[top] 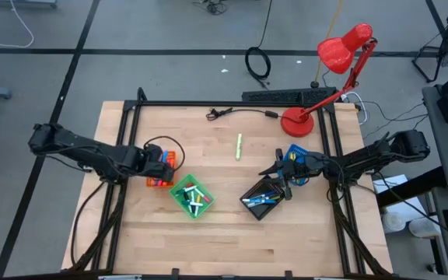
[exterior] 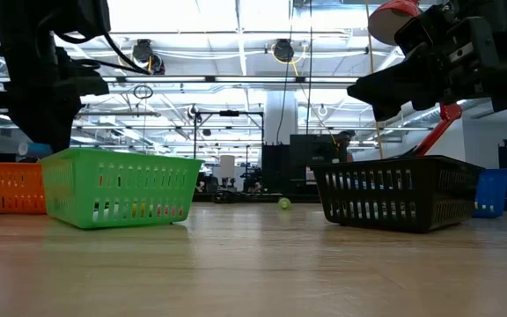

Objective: Pick & Place Markers
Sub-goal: Put the large blue highlighter pen into the orange basket, then put the large green highlighter pen into the orange basket

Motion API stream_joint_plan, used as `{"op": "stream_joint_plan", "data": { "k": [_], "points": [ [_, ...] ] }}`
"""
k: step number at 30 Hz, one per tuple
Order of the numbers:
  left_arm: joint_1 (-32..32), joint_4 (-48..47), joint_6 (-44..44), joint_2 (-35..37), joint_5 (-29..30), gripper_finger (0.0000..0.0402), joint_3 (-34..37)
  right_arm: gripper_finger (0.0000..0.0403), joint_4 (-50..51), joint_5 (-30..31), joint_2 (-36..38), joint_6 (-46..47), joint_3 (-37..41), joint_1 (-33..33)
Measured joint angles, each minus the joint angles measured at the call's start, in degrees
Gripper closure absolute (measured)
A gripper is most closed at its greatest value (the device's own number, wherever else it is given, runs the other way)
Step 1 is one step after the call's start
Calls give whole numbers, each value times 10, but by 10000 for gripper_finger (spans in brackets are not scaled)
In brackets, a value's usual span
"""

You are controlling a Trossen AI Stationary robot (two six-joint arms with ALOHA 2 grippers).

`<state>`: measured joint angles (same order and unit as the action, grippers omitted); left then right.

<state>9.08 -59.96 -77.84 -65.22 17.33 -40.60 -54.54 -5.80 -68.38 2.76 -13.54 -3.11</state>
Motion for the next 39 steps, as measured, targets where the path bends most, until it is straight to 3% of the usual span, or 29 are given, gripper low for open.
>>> {"op": "stream_joint_plan", "data": {
  "k": [6, 11, 18, 22, 28, 32, 36, 39],
  "points": [
    [0, 2, 30, 4, 9, 298, -1, 309, 0, 0, 0, 0, 0, 0],
    [0, 3, 47, -2, 11, 228, -1, 309, 0, 0, 0, 0, 0, 0],
    [-1, 22, 130, 8, 70, 141, -1, 309, 0, 0, 0, 0, 0, 0],
    [-2, 118, 262, 34, 117, 123, -1, 309, 0, 0, 0, 0, 0, 0],
    [-2, 391, 605, 66, 129, 127, -1, 309, -14, 0, 0, -6, 0, 0],
    [-12, 529, 811, 63, 31, 128, -1, 309, -10, 0, 0, -5, 0, 0],
    [-73, 595, 916, 51, -174, 128, 7, 309, -9, 0, 0, -5, 0, 0],
    [-144, 658, 939, 43, -320, 128, 22, 309, -60, 28, 0, -21, 1, 0]
  ]
}}
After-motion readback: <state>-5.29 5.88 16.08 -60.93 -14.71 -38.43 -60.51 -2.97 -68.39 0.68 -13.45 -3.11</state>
